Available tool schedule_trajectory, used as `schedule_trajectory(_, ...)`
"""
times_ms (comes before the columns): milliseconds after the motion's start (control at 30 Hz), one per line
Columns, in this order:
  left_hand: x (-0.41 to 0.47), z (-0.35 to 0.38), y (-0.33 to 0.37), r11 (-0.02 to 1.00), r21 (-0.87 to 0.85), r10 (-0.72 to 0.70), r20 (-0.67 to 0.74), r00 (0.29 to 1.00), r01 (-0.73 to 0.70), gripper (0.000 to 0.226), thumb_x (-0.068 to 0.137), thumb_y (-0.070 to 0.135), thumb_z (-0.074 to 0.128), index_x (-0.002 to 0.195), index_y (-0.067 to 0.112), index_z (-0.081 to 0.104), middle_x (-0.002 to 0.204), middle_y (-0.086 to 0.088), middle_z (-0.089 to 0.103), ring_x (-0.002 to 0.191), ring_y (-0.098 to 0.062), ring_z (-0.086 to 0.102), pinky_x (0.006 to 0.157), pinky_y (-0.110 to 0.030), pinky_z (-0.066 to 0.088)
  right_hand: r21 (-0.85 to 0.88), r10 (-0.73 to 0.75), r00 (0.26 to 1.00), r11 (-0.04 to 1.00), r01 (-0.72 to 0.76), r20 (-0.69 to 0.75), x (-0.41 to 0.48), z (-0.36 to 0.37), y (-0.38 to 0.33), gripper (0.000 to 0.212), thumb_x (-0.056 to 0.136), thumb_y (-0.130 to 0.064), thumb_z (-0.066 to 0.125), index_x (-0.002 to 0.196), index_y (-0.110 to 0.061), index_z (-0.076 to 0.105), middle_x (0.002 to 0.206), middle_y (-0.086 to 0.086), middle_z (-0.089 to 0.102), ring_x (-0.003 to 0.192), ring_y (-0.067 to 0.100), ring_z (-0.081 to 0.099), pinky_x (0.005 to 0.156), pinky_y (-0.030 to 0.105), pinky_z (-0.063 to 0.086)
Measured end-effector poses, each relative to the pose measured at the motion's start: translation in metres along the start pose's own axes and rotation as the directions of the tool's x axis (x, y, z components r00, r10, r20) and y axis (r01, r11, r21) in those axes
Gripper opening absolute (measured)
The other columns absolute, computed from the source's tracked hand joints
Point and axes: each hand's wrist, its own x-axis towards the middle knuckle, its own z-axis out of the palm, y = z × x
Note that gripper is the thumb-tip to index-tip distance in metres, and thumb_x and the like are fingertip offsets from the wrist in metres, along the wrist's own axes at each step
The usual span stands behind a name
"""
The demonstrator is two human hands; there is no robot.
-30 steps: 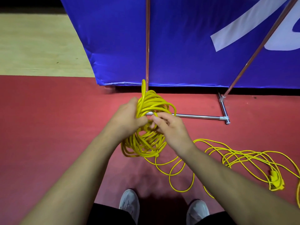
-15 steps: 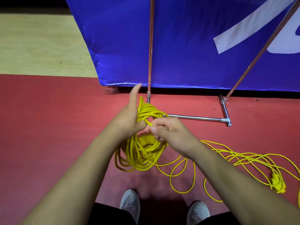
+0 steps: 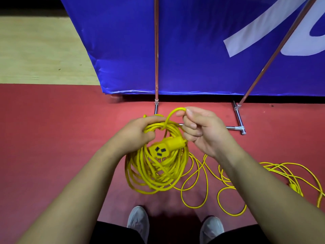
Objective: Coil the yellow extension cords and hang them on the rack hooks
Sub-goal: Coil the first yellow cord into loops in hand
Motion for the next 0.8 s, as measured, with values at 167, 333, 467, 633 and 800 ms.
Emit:
schedule_trajectory(167,0.0,0.005,0.007,0.995,0.049,0.082,0.068,0.994,-0.086,0.057,0.076,0.01,0.058,0.128,0.034,0.057,0.093,0.009,0.057,0.086,0.001,0.053,0.076,-0.008,0.035,0.04,-0.083,0.996,0.996,0.084,-0.044,0.001,0.008,0.014,0.025,0.1,-0.025,0.039,0.102,-0.01,0.059,0.064,0.003,0.042,0.054,0.013,0.047,0.062,0.032,0.042)
schedule_trajectory(333,-0.004,0.015,0.007,0.997,-0.001,0.077,0.14,0.987,-0.077,0.055,0.08,-0.001,0.062,0.125,0.031,0.058,0.08,0.018,0.056,0.072,0.009,0.052,0.071,-0.009,0.04,0.207,0.077,0.997,0.975,-0.074,-0.007,0.006,0.012,0.025,0.024,0.099,-0.025,0.041,0.094,-0.008,0.058,0.05,-0.004,0.029,0.041,0.007,0.022,0.049,0.025,0.02)
schedule_trajectory(467,-0.001,0.013,0.001,0.981,-0.192,0.01,0.161,0.987,0.021,0.046,0.087,0.002,0.061,0.128,0.024,0.057,0.103,0.014,0.066,0.08,0.011,0.056,0.076,-0.011,0.043,0.495,0.275,0.961,0.84,-0.224,-0.032,0.012,-0.004,0.012,0.014,0.088,-0.023,0.053,0.084,-0.011,0.057,0.042,-0.007,0.024,0.033,0.007,0.016,0.037,0.021,0.017)
schedule_trajectory(633,0.001,0.002,-0.006,0.975,-0.217,-0.036,0.09,0.995,0.055,0.047,0.089,0.0,0.058,0.128,0.024,0.06,0.121,0.009,0.064,0.109,-0.001,0.056,0.088,-0.005,0.037,0.305,0.422,0.906,0.867,-0.394,-0.028,0.008,-0.016,-0.012,0.015,0.086,-0.023,0.053,0.086,-0.009,0.057,0.042,-0.006,0.022,0.041,0.007,0.005,0.034,0.02,0.013)
schedule_trajectory(800,-0.002,0.001,-0.008,0.995,0.091,-0.037,-0.026,0.999,0.039,0.046,0.09,0.009,0.058,0.13,0.03,0.058,0.091,0.018,0.053,0.093,-0.008,0.048,0.08,-0.001,0.028,0.086,0.296,0.955,0.952,-0.294,-0.008,0.003,-0.019,-0.021,0.024,0.092,-0.025,0.048,0.091,-0.004,0.061,0.044,-0.007,0.027,0.038,0.006,0.018,0.041,0.022,0.015)
